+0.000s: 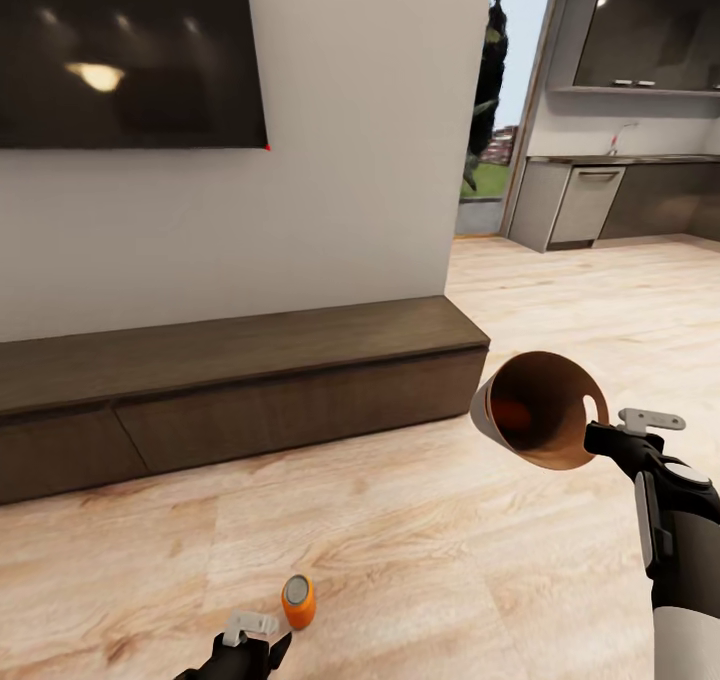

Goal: Put the three can of soda from the living room inside the tash can in the kitchen.

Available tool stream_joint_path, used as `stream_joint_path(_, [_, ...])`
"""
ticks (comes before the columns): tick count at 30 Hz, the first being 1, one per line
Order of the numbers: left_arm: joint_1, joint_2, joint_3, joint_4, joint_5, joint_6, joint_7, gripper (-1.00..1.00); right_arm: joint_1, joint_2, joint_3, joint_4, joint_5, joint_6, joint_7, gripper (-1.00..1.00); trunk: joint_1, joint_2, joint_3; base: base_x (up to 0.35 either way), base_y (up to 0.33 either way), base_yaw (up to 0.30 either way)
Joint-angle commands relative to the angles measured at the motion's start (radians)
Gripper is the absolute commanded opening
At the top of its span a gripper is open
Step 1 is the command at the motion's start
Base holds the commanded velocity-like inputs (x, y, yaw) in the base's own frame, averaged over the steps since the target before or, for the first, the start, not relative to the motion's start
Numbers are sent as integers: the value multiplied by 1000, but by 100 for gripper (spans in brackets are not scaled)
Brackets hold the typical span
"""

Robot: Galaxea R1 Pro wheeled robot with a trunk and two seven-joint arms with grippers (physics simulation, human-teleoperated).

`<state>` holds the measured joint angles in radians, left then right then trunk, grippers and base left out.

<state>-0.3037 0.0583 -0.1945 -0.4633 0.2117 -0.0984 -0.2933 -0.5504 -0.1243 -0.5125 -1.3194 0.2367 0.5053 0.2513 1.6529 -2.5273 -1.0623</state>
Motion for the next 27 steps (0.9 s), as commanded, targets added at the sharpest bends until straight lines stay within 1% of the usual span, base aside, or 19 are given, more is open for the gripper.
stream_joint_path(1, [0, 0, 0, 0, -1, 0, 0, 100, 0, 0, 0, -3, -10, 1, 6, -100, 0, 0, 0, 36, 0, 0])
stream_joint_path(16, [0, 0, 0, 0, -3, -3, 0, 100, 0, 0, 0, -4, -10, 1, 6, -100, 0, 0, 0, 7, 0, 0])
stream_joint_path(19, [0, 0, 0, 0, -3, -3, 0, 100, 0, 0, 0, -4, -10, 1, 6, -100, 0, 0, 0, 153, 0, 0])
stream_joint_path(24, [0, 0, 0, 0, -2, -6, 0, 100, 0, 0, 0, -4, -10, 1, 6, -100, 0, 0, 0, 272, 0, 0])
stream_joint_path(27, [0, 0, 1, 0, -2, -7, 0, 100, 0, 0, 0, -4, -10, 1, 6, -100, 0, 0, 0, 137, 0, 0])
